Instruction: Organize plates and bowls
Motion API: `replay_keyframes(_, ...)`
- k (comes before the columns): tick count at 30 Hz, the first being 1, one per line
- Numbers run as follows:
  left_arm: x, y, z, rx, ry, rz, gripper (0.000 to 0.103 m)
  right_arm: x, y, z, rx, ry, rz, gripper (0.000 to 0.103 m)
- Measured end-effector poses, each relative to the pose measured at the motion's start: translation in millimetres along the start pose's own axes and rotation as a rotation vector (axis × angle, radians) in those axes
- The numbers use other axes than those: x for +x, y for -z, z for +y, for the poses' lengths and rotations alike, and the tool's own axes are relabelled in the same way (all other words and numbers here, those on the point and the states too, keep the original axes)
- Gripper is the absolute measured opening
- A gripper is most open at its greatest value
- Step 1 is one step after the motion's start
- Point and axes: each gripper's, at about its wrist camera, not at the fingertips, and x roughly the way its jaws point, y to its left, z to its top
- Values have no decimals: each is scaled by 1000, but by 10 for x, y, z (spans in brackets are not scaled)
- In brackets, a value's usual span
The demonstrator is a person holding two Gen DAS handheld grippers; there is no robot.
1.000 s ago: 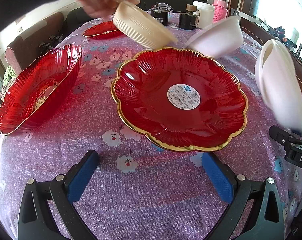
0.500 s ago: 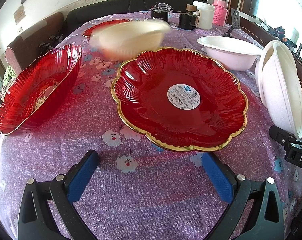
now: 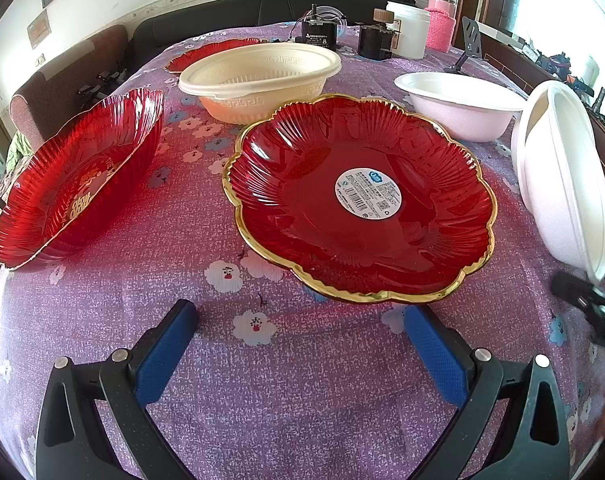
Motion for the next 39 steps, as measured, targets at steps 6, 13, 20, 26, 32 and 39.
replay_keyframes(6, -1, -1, -1, 0, 0, 0, 103, -388, 526, -235, 35, -149, -50, 102)
replay_keyframes(13, 1, -1, 0, 0, 0, 0, 103, -1301, 946, -139, -37, -248, -399, 83)
replay_keyframes(20, 0, -1, -1, 1, 0, 0, 103, -1533, 913, 256, -147, -329, -550, 95)
replay_keyframes(26, -20, -13, 2, 63, 33, 41, 103, -1472, 924, 403, -116, -346, -503, 95)
replay_keyframes(32, -420, 124, 109, 95, 63, -13, 103, -1497, 903, 338, -98, -350, -462, 95)
replay_keyframes(39, -791, 395, 420, 81, 183, -67, 103, -1339, 784, 467, -78, -438, -370, 80)
